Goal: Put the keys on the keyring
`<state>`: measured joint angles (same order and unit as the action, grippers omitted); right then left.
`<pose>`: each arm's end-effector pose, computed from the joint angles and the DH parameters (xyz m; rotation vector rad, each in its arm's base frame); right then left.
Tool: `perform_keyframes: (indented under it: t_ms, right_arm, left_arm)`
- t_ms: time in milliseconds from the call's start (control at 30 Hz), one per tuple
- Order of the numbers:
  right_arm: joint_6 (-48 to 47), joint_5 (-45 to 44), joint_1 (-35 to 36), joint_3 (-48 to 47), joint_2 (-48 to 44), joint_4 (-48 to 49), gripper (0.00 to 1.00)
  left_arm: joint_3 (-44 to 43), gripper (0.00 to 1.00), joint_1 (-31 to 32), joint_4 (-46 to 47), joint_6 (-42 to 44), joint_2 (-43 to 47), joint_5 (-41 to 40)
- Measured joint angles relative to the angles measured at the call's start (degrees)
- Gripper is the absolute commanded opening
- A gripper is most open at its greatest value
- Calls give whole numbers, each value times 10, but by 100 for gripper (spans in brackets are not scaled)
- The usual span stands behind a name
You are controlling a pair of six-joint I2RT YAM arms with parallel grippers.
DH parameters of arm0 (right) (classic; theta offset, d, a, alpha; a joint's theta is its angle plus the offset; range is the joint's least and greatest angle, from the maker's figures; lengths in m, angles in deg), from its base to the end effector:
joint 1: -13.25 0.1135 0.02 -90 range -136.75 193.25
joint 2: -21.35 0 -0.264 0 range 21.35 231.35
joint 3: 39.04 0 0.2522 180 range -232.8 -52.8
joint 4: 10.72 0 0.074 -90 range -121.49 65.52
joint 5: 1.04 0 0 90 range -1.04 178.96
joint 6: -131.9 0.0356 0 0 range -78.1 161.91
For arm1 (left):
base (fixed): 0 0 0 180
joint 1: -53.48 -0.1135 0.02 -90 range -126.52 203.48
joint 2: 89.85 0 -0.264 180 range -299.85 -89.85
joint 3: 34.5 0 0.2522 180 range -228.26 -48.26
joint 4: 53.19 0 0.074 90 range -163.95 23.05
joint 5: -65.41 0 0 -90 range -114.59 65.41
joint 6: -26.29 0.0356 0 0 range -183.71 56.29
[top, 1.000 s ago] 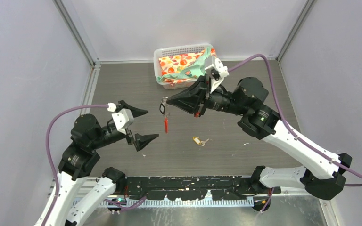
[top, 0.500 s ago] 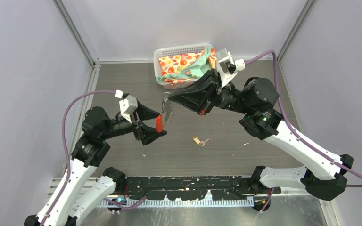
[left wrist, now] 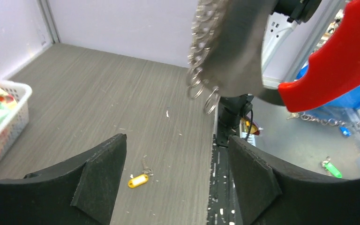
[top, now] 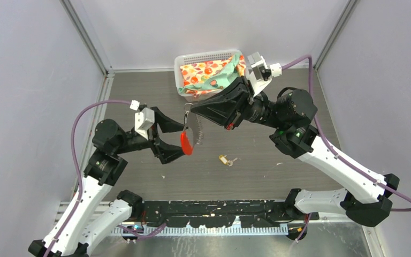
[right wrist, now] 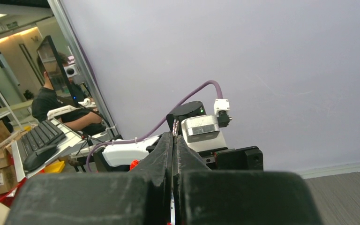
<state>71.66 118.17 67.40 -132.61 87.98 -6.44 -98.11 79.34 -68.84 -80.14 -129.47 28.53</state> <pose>0.1206 0.1966 0.5246 -0.7476 0.9913 1.5558 0.1148 -0.0873 0.3982 0.9214 1.3274 -1.2360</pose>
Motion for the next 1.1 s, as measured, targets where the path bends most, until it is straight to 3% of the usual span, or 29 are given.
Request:
perform_keyframes:
  t_ms: [133,400,600,767,900,1100]
  right_arm:
    - [6,-21,0,0,0,2,1]
    - [7,-119,0,-1,3,-32,1]
    - [23,-176,0,-23,28,-67,1]
    - [39,-208,0,-49,42,-104,1]
    - [48,-226,0,-58,42,-128,1]
    - [56,-232,0,-64,42,-149,1]
  left_arm:
    - [4,88,0,-7,100,16,9]
    - [168,84,5,39,554,176,-54]
    - [292,85,5,143,912,149,-42]
    - [310,84,7,207,1155,51,-5]
    - [288,79,7,241,1272,-6,5]
    - [253,61,7,289,1325,-28,3]
